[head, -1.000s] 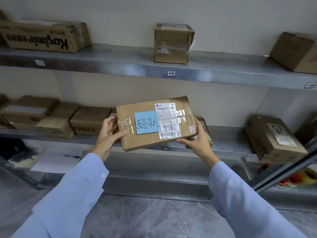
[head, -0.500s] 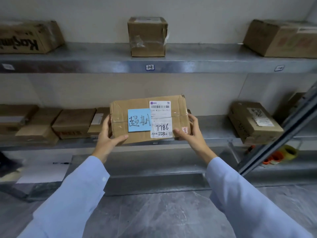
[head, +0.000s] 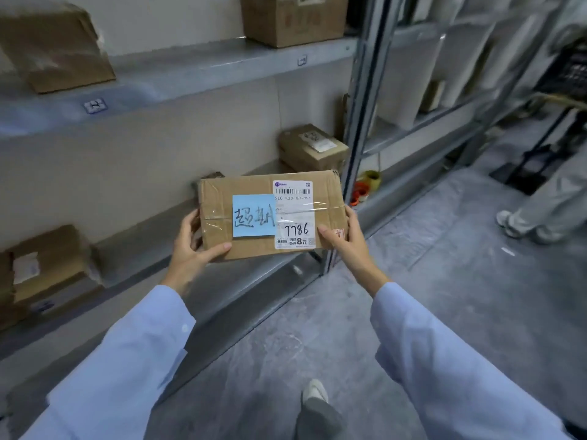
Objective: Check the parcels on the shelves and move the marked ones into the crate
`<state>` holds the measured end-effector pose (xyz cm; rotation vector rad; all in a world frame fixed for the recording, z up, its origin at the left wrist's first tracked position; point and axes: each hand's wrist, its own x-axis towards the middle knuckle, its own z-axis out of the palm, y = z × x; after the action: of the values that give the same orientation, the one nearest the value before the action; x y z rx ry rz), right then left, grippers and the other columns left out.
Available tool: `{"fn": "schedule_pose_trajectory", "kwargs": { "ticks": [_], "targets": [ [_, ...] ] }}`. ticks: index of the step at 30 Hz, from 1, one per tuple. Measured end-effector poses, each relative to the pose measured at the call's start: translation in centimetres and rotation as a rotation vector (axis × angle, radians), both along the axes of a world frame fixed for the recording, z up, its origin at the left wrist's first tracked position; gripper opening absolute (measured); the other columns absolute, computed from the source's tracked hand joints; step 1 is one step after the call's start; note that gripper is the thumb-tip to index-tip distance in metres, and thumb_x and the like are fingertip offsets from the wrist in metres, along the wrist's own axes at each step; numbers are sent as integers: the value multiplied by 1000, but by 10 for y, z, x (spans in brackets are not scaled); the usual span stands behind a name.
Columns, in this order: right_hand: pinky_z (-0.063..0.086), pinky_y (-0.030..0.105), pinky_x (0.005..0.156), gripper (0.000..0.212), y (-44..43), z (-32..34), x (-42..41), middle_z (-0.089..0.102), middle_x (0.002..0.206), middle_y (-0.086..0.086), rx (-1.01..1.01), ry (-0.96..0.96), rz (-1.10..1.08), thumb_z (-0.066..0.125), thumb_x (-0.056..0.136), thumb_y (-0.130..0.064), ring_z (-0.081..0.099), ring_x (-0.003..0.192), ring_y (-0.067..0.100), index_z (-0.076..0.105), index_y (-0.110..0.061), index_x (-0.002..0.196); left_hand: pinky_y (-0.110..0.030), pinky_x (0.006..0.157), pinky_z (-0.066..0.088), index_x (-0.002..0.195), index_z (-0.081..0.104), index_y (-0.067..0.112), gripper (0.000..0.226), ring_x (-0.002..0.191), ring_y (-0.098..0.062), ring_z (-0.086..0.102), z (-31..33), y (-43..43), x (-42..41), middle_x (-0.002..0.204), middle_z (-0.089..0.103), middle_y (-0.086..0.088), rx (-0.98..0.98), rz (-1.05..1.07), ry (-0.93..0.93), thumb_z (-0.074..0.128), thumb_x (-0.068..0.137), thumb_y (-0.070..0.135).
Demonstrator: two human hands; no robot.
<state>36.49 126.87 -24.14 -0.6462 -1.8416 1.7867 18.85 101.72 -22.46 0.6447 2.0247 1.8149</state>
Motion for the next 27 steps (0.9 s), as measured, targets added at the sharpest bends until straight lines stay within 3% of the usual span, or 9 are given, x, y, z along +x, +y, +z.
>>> {"fn": "schedule_pose_trajectory", "kwargs": {
  "ticks": [3, 5, 8, 11, 16, 19, 22, 24, 27],
  "targets": [
    [53, 32, 90, 78, 14, -6, 72, 62, 129, -12, -11, -35, -153, 76, 79, -46, 61, 117, 7, 36, -31, 144, -37, 105, 43, 135, 33, 40, 93, 129, -16, 45, -3, 44, 35, 136, 45, 8, -19, -173, -4, 90, 64, 25],
    [52, 23, 78, 76, 23, -10, 122, 63, 129, -10, -22, -62, -244, 75, 79, -47, 63, 114, 9, 37, -32, 143, -32, 102, 43, 136, 34, 39, 97, 127, -15, 46, -8, 73, 59, 136, 46, 8, -25, -283, -5, 92, 59, 30],
    [49, 16, 69, 67, 30, -12, 196, 62, 129, -10, -32, -89, -401, 73, 86, -38, 64, 105, 4, 37, -35, 142, -44, 108, 41, 135, 36, 42, 91, 128, -16, 45, -16, 118, 102, 139, 46, 10, -40, -428, -19, 88, 60, 31],
    [47, 10, 64, 60, 30, -15, 272, 60, 129, -9, -63, -89, -569, 69, 92, -27, 63, 89, -9, 36, -33, 141, -46, 106, 44, 135, 38, 41, 95, 125, -16, 49, -19, 163, 154, 139, 48, 8, -63, -582, -15, 93, 58, 34],
    [53, 20, 70, 57, 26, -19, 395, 50, 142, -9, -114, -98, -818, 68, 92, -30, 64, 104, 1, 32, -40, 135, -41, 101, 49, 131, 42, 43, 94, 119, -12, 56, -23, 233, 253, 139, 52, 4, -67, -841, -22, 89, 49, 41],
    [55, 35, 91, 60, 23, -26, 468, 48, 145, -5, -137, -114, -947, 70, 90, -34, 61, 113, 6, 32, -41, 135, -34, 91, 52, 132, 41, 39, 96, 109, -6, 58, -29, 268, 324, 137, 52, 7, -89, -961, -44, 88, 48, 39],
    [51, 38, 100, 61, 25, -39, 537, 53, 137, -7, -168, -163, -1061, 71, 89, -35, 59, 113, 4, 33, -39, 136, -34, 88, 53, 133, 42, 38, 97, 105, -6, 60, -42, 301, 392, 135, 54, 11, -111, -1061, -70, 86, 47, 42],
    [53, 37, 97, 62, 30, -50, 580, 56, 129, -10, -219, -180, -1093, 70, 89, -36, 60, 112, 8, 31, -41, 136, -31, 87, 53, 134, 43, 38, 98, 103, -5, 61, -54, 322, 435, 133, 55, 13, -137, -1108, -77, 85, 46, 45],
    [58, 24, 74, 61, 44, -65, 642, 56, 115, -18, -280, -189, -1131, 65, 93, -27, 63, 101, 4, 28, -37, 141, -23, 79, 53, 134, 43, 40, 97, 105, -6, 61, -71, 352, 499, 134, 55, 12, -186, -1162, -90, 85, 46, 47]
  ]
}}
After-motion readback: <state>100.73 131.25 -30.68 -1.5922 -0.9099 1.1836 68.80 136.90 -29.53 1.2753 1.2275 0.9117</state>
